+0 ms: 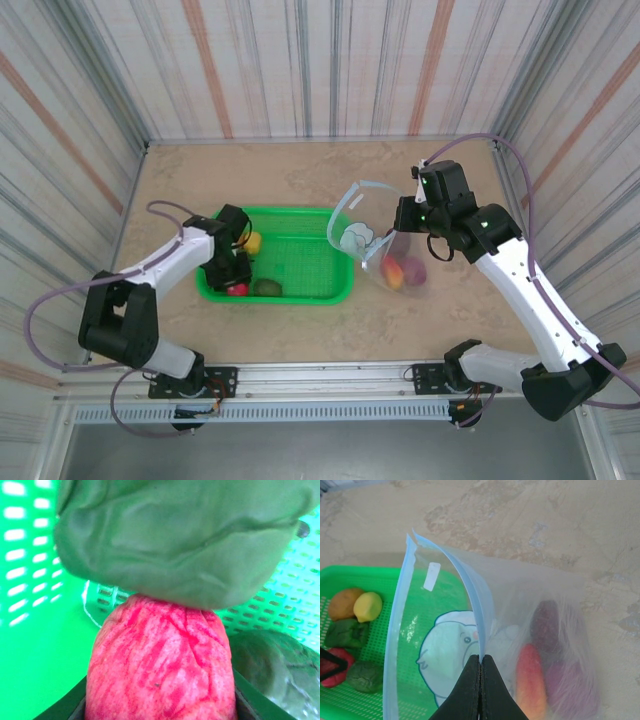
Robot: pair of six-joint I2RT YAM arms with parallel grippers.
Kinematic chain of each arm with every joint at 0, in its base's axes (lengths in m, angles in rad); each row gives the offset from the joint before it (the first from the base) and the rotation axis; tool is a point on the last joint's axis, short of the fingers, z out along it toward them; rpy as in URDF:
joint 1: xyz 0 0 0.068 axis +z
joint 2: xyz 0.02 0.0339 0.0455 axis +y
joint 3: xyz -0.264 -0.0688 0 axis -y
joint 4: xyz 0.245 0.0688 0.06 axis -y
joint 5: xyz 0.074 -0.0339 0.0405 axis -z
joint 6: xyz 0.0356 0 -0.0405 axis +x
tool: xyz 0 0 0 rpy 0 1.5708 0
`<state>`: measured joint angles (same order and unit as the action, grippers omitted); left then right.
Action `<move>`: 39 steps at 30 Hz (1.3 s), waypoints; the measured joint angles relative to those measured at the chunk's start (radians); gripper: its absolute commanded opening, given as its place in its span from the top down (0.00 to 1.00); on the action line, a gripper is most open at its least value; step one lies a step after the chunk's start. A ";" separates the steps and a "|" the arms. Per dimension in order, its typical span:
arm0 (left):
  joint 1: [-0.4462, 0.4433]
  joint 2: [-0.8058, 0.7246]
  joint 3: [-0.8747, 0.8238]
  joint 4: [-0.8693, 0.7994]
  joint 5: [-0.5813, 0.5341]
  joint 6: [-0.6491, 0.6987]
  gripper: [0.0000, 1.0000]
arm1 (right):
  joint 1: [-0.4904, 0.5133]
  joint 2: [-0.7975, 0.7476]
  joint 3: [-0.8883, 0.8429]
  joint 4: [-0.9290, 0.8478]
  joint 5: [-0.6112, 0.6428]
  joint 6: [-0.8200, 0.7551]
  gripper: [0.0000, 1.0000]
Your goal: Place the food in the zip-top bag and seal the zipper
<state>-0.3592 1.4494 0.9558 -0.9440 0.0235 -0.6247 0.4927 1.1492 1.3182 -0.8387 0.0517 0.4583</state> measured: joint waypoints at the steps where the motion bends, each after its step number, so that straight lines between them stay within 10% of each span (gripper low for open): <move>1: 0.000 -0.021 0.004 -0.012 -0.002 0.001 0.63 | 0.001 0.000 0.000 0.000 0.000 0.000 1.00; 11: 0.000 -0.205 0.166 -0.164 0.018 0.051 0.62 | 0.014 0.000 0.000 0.000 0.000 0.000 1.00; 23: -0.076 -0.221 0.417 -0.090 0.390 0.097 0.62 | 0.021 0.001 0.000 0.000 0.000 0.000 1.00; 39: -0.323 0.311 0.798 0.147 0.520 0.061 0.69 | 0.031 0.001 0.013 0.001 -0.008 0.001 1.00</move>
<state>-0.6823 1.7607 1.7538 -0.7971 0.5430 -0.5640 0.5240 1.1503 1.3315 -0.8379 0.0441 0.4595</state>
